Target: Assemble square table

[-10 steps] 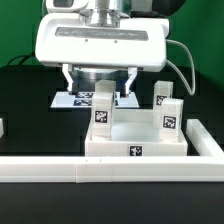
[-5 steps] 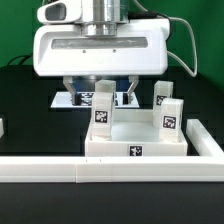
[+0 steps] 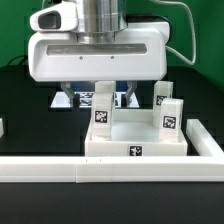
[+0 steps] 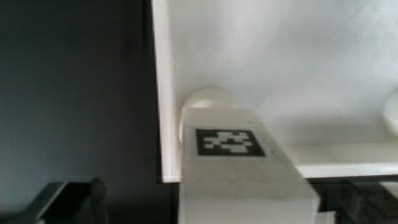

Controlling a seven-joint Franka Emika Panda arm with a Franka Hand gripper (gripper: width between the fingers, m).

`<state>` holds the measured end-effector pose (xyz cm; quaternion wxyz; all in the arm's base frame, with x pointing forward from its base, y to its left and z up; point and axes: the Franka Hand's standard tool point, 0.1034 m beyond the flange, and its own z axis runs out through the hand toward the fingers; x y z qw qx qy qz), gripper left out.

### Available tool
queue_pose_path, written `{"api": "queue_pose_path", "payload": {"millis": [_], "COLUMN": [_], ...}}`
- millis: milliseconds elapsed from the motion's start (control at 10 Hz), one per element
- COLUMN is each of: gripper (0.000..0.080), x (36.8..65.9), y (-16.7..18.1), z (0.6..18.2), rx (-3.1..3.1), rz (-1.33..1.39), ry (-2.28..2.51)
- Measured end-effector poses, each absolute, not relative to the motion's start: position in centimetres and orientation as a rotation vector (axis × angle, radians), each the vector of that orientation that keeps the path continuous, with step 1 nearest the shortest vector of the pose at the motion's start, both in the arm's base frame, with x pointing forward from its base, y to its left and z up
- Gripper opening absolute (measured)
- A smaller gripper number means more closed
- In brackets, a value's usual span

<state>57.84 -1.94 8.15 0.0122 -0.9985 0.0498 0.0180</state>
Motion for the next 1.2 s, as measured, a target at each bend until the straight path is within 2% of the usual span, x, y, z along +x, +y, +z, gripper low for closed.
{"api": "queue_pose_path", "payload": {"millis": [200, 400, 500, 600, 1000, 1200], "gripper": [0.0649, 0.0400, 0.0400, 0.0290, 0.0290, 0.0290], "x": [58.51, 58.33, 58.33, 58.33, 58.33, 58.34], "y": [-1.76, -1.85, -1.85, -1.85, -1.85, -1.78], "z": [8.51, 8.34, 8.34, 8.34, 8.34, 8.34], "rx": [-3.133, -3.133, -3.133, -3.133, -3.132, -3.113], "rz": [0.040, 0.043, 0.043, 0.043, 0.043, 0.043], "ry": [0.133, 0.130, 0.130, 0.130, 0.163, 0.370]}}
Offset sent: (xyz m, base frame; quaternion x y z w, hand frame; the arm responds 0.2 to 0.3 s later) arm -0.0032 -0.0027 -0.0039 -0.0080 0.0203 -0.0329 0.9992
